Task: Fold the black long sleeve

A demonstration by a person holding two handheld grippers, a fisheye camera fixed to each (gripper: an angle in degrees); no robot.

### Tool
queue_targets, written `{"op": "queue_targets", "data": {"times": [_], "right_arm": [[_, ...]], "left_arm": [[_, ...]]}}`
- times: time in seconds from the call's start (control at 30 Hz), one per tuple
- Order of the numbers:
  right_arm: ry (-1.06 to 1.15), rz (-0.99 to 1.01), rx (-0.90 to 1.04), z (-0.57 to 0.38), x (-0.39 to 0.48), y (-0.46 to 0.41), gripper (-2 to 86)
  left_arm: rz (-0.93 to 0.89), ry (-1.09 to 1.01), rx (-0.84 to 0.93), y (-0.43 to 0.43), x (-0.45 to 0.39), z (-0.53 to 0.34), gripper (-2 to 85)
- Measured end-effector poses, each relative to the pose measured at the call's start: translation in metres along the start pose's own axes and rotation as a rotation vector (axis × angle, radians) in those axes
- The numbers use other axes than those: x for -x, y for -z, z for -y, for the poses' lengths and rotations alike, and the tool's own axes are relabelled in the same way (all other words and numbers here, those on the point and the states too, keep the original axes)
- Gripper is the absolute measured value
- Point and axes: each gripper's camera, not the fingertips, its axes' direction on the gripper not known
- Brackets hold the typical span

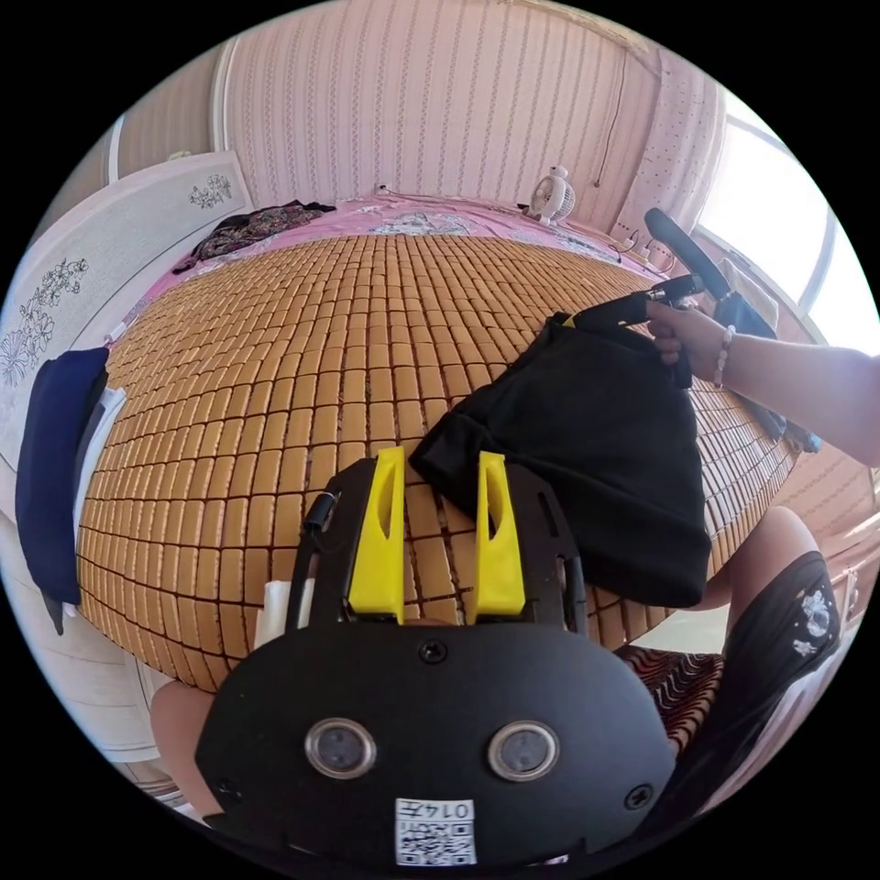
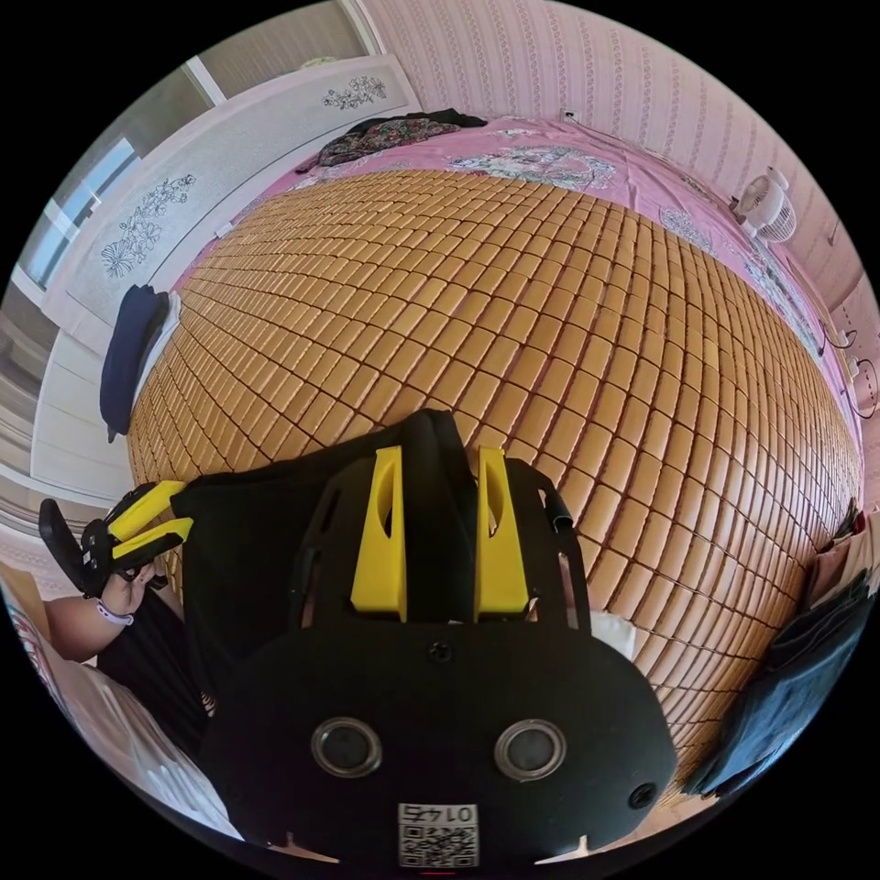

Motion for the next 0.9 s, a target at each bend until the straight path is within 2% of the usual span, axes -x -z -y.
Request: {"op": "queue_targets", "data": {"times": [0.2, 0.37, 0.47, 0.7, 0.9], "right_arm": [[0.005, -0.007, -0.037, -0.012, -0.008, -0.003, 11.2], [0.041, 0.061, -0.013, -0.02, -0.019, -0.005, 6.7], [0.018, 0.097, -0.049, -0.032, -0.03, 0.005, 5.5], [0.12, 0.215, -0.302, -0.091, -0.024, 0.087, 4.8], [0.237, 0.323, -0.438, -0.119, 0.01, 0.126, 4.3]], "left_arm": [[-0.093, 0.01, 0.058, -0.003, 0.006, 0.002, 12.5], [-0.209, 0.021, 0.063, 0.005, 0.008, -0.003, 3.3], [-0.193, 0.013, 0.04, 0.025, 0.005, -0.006, 1.1], [-0.15, -0.083, -0.093, 0.118, -0.002, -0.016, -0.4], [-0.015, 0.006, -0.237, 0.208, 0.015, -0.05, -0.6]]}}
